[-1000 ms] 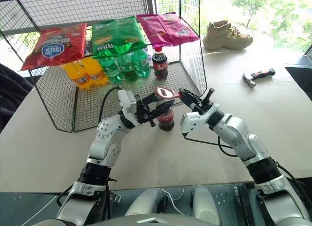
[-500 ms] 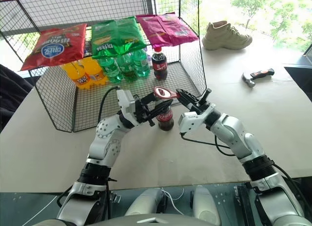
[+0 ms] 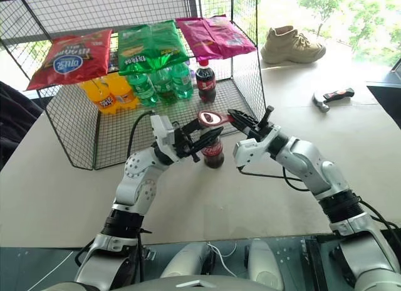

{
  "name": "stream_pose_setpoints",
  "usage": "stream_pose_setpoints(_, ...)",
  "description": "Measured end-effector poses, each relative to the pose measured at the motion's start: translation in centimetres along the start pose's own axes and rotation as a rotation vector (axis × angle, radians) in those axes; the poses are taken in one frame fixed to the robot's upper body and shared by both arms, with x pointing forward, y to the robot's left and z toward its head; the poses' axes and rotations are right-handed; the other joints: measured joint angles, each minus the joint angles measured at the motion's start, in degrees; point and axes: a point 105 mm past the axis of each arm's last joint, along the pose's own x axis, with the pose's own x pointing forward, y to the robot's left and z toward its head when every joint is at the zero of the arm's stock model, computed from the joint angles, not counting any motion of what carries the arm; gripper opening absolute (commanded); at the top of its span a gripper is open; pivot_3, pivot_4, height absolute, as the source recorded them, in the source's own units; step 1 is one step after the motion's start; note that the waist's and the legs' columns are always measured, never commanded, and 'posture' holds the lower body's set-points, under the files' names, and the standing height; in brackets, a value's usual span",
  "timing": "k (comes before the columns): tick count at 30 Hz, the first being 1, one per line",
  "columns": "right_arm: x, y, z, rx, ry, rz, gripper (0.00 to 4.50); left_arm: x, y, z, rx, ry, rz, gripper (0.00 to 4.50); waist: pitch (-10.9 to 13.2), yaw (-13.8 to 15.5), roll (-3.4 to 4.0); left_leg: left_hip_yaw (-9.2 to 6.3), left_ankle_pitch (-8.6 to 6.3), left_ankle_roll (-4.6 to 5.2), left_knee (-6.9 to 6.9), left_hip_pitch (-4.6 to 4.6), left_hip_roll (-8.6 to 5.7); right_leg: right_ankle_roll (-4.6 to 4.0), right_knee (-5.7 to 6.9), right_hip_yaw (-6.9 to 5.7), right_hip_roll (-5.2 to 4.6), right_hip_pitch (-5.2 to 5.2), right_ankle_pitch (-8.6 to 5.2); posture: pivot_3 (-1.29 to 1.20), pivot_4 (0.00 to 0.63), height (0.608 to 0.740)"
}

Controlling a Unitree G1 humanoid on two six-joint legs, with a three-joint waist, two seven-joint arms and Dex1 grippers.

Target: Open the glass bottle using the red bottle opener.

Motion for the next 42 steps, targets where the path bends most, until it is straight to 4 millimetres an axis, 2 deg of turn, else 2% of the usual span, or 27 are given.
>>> stream_pose_setpoints(13, -0.3, -1.1, -0.8, -0.073, -0.018, 0.028, 0.0, 0.5, -0.3, 0.0, 0.0, -0.001, -0.013, 1.52, 0.14, 0.55, -0.02, -0.07, 0.0, 0.0, -0.03, -0.11, -0.02, 0.0, -0.12, -0.07, -0.02, -0.01, 0.0, 0.0, 0.15, 0.74)
stream_pose_setpoints(42, -1.1, -2.0, -1.7, -0.169, -0.028, 0.03, 0.0, 1.1, -0.5, 0.1, -0.005, -0.004, -0.029, 1.52, 0.31, 1.41, -0.04, -0.22, 0.14, -0.25, -0.06, -0.36, -0.03, 0.0, -0.38, -0.22, -0.04, -0.06, 0.01, 0.0, 0.15, 0.74)
